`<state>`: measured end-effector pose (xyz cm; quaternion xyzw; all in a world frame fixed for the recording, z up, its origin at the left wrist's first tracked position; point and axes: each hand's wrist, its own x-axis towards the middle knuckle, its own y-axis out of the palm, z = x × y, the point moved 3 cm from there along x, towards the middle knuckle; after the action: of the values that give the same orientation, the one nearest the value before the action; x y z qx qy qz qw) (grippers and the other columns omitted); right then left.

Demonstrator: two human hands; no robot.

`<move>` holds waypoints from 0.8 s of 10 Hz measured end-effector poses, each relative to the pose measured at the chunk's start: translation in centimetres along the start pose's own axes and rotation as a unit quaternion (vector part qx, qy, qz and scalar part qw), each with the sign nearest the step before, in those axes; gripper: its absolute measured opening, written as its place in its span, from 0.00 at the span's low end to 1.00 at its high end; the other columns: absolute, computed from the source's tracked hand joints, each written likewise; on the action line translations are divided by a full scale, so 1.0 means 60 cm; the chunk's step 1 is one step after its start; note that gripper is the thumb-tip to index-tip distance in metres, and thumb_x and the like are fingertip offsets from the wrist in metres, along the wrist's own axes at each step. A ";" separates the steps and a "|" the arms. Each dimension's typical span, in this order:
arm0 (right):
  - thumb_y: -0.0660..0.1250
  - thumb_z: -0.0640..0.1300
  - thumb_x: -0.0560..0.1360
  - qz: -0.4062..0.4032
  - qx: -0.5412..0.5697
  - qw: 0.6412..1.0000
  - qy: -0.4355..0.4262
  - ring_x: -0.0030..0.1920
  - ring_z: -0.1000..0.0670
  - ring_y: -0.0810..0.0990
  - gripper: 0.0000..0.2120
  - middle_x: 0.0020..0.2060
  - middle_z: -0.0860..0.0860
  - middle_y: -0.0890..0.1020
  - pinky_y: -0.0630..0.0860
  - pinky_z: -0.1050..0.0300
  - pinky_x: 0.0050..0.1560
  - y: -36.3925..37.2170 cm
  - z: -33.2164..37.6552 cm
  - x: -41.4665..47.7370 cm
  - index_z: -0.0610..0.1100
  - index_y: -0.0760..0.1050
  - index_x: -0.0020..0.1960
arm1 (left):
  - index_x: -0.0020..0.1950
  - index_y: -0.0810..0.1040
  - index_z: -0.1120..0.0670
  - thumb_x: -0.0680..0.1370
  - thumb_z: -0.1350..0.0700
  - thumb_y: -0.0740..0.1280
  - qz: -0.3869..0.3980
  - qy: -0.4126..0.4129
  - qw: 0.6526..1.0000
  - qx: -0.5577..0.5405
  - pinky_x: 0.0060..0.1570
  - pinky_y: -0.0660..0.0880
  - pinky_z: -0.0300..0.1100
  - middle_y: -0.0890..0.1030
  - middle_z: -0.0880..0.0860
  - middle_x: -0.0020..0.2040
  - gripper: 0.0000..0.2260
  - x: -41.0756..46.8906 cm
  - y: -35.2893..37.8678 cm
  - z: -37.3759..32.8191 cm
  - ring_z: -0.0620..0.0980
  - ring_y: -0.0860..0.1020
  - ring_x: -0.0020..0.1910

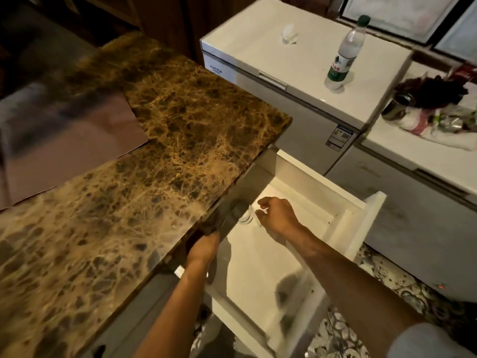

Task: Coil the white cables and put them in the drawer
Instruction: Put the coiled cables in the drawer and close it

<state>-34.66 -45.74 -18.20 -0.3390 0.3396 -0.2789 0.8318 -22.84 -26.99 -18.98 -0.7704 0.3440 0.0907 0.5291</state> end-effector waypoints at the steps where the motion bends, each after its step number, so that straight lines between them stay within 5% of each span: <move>1: 0.70 0.50 0.76 0.016 0.000 1.000 -0.023 0.61 0.44 0.80 0.20 0.62 0.47 0.83 0.75 0.55 0.62 -0.013 -0.013 -0.043 0.47 0.77 0.67 | 0.68 0.76 0.60 0.82 0.49 0.63 0.004 -0.037 0.984 -0.174 0.61 0.71 0.46 0.80 0.61 0.65 0.19 -0.110 -0.004 -0.031 0.61 0.76 0.67; 2: 0.68 0.49 0.77 0.027 -0.019 0.996 -0.077 0.67 0.42 0.76 0.23 0.65 0.46 0.81 0.72 0.52 0.66 -0.037 -0.026 -0.105 0.45 0.74 0.70 | 0.74 0.71 0.57 0.82 0.49 0.65 -0.046 0.026 0.988 -0.147 0.58 0.71 0.43 0.78 0.56 0.69 0.23 -0.205 0.009 -0.038 0.56 0.80 0.60; 4: 0.65 0.45 0.80 -0.058 0.014 0.983 -0.172 0.75 0.45 0.67 0.23 0.74 0.46 0.71 0.61 0.52 0.74 -0.089 -0.077 -0.256 0.44 0.70 0.74 | 0.71 0.76 0.52 0.81 0.53 0.67 -0.190 0.017 0.924 -0.330 0.59 0.75 0.39 0.81 0.50 0.66 0.18 -0.382 0.059 0.016 0.46 0.79 0.61; 5: 0.65 0.43 0.80 -0.102 0.079 0.976 -0.176 0.79 0.46 0.58 0.27 0.78 0.47 0.63 0.58 0.49 0.77 -0.098 -0.111 -0.321 0.45 0.64 0.77 | 0.68 0.77 0.55 0.81 0.61 0.66 -0.210 -0.060 0.848 -0.483 0.55 0.73 0.30 0.81 0.50 0.61 0.15 -0.462 0.100 0.037 0.45 0.79 0.57; 6: 0.67 0.42 0.79 -0.131 0.167 0.967 -0.139 0.79 0.46 0.56 0.31 0.81 0.49 0.57 0.61 0.47 0.76 -0.095 -0.142 -0.378 0.47 0.60 0.79 | 0.73 0.70 0.65 0.81 0.66 0.63 -0.128 -0.215 0.729 -0.637 0.61 0.75 0.48 0.79 0.60 0.63 0.20 -0.493 0.174 0.069 0.57 0.78 0.61; 7: 0.70 0.40 0.78 -0.122 0.263 0.953 -0.092 0.77 0.49 0.61 0.35 0.81 0.50 0.55 0.68 0.53 0.71 -0.075 -0.166 -0.412 0.47 0.57 0.80 | 0.74 0.66 0.68 0.82 0.68 0.57 0.007 -0.298 0.572 -0.764 0.64 0.73 0.53 0.77 0.67 0.57 0.19 -0.518 0.216 0.050 0.61 0.74 0.63; 8: 0.72 0.40 0.77 -0.061 0.368 0.927 -0.034 0.69 0.49 0.74 0.38 0.78 0.49 0.64 0.76 0.57 0.62 -0.041 -0.177 -0.431 0.48 0.57 0.80 | 0.74 0.64 0.70 0.84 0.65 0.55 0.065 -0.322 0.452 -0.829 0.69 0.69 0.53 0.72 0.70 0.69 0.19 -0.545 0.217 0.023 0.62 0.70 0.72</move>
<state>-59.09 -33.29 -12.34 -0.0383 0.1631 -0.4232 0.8904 -55.09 -14.23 -12.88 -0.7355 -0.0400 0.6087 -0.2949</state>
